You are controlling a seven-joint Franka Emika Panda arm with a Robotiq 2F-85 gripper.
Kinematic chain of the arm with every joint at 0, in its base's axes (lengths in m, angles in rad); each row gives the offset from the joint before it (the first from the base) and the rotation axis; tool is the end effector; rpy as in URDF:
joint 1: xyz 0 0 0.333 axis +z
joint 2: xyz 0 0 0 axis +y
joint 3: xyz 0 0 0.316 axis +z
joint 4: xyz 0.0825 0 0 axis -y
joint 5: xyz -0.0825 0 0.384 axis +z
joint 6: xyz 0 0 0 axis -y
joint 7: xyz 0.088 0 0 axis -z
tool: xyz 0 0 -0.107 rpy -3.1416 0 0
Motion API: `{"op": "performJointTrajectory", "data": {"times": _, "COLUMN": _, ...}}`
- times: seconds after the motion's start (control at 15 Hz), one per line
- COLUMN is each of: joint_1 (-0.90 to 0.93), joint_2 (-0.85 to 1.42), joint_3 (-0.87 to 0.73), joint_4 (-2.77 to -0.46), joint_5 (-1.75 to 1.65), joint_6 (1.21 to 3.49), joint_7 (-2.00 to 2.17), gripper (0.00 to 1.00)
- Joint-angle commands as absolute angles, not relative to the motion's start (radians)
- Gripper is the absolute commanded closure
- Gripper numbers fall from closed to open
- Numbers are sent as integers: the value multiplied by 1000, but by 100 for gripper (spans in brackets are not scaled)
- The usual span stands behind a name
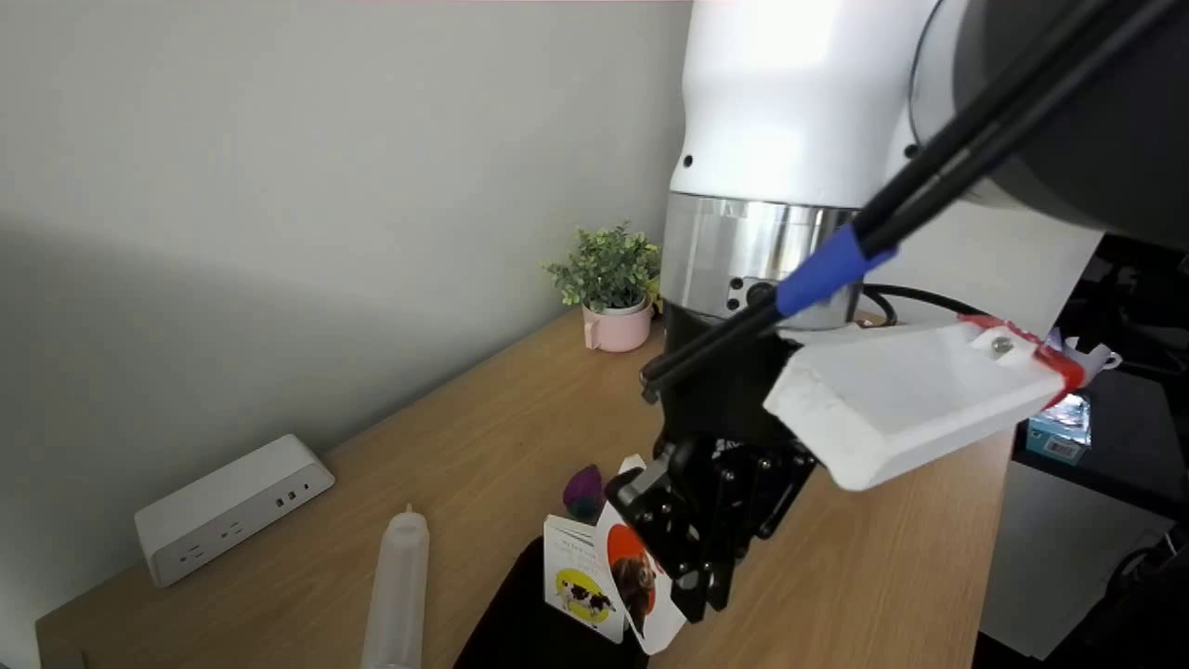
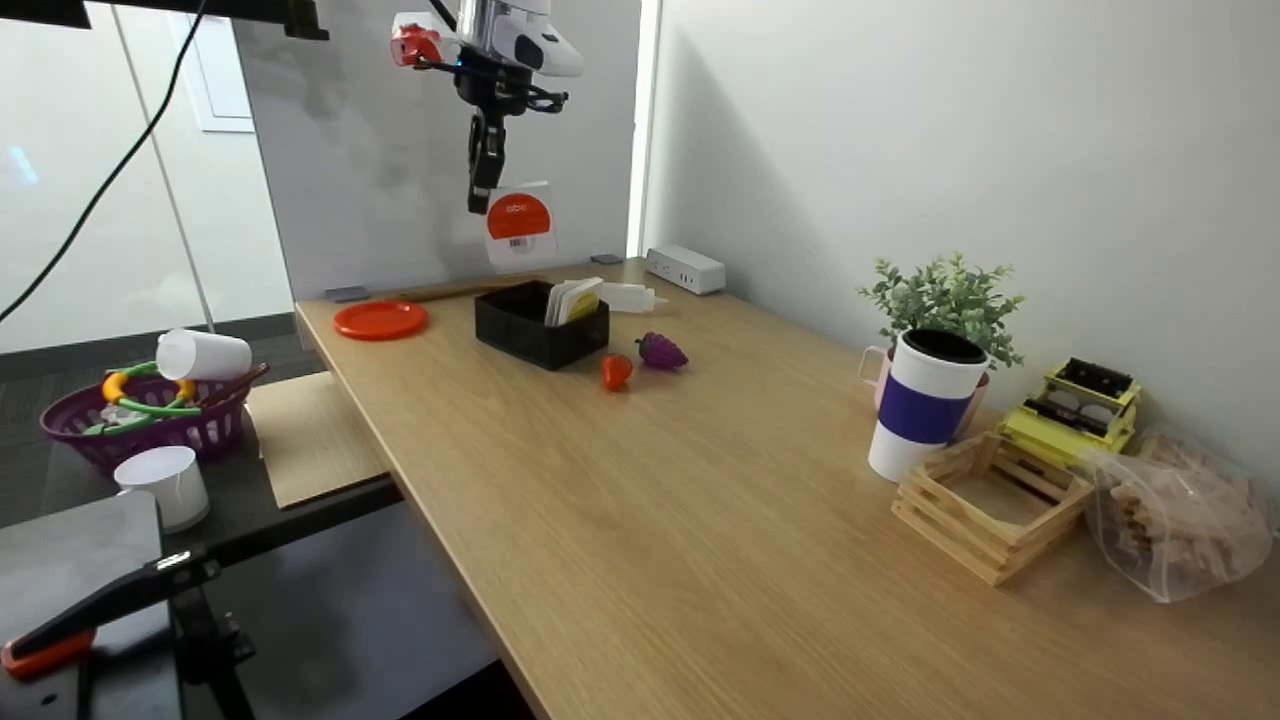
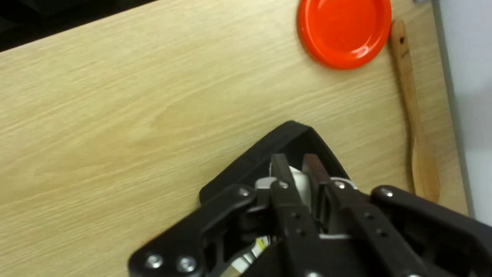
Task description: Pick up the two small books from the table and put them in the black bowl.
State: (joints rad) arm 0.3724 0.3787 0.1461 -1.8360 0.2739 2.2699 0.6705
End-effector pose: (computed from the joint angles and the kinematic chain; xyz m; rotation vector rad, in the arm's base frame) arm 0.5597 0.3196 0.3331 -2.8445 0.4810 0.1513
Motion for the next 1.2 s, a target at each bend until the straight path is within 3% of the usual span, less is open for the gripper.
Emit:
{"op": "performJointTrajectory", "data": {"times": 0.0, "joint_1": 280, "joint_2": 428, "joint_3": 200, "joint_4": -1776, "joint_5": 357, "joint_6": 2114, "joint_7": 470, "gripper": 97}}
{"op": "performJointTrajectory", "data": {"times": 0.27, "joint_1": 250, "joint_2": 488, "joint_3": 181, "joint_4": -1706, "joint_5": 314, "joint_6": 1876, "joint_7": 342, "gripper": 97}}
{"op": "performJointTrajectory", "data": {"times": 0.47, "joint_1": 259, "joint_2": 478, "joint_3": 171, "joint_4": -1734, "joint_5": 313, "joint_6": 1907, "joint_7": 319, "gripper": 97}}
{"op": "performJointTrajectory", "data": {"times": 0.53, "joint_1": 257, "joint_2": 490, "joint_3": 170, "joint_4": -1728, "joint_5": 312, "joint_6": 1909, "joint_7": 307, "gripper": 86}}
{"op": "performJointTrajectory", "data": {"times": 0.73, "joint_1": 259, "joint_2": 492, "joint_3": 171, "joint_4": -1728, "joint_5": 312, "joint_6": 1910, "joint_7": 311, "gripper": 86}}
{"op": "performJointTrajectory", "data": {"times": 0.8, "joint_1": 259, "joint_2": 492, "joint_3": 171, "joint_4": -1727, "joint_5": 312, "joint_6": 1910, "joint_7": 311, "gripper": 97}}
{"op": "performJointTrajectory", "data": {"times": 1.13, "joint_1": 250, "joint_2": 509, "joint_3": 183, "joint_4": -1714, "joint_5": 331, "joint_6": 1898, "joint_7": 275, "gripper": 97}}
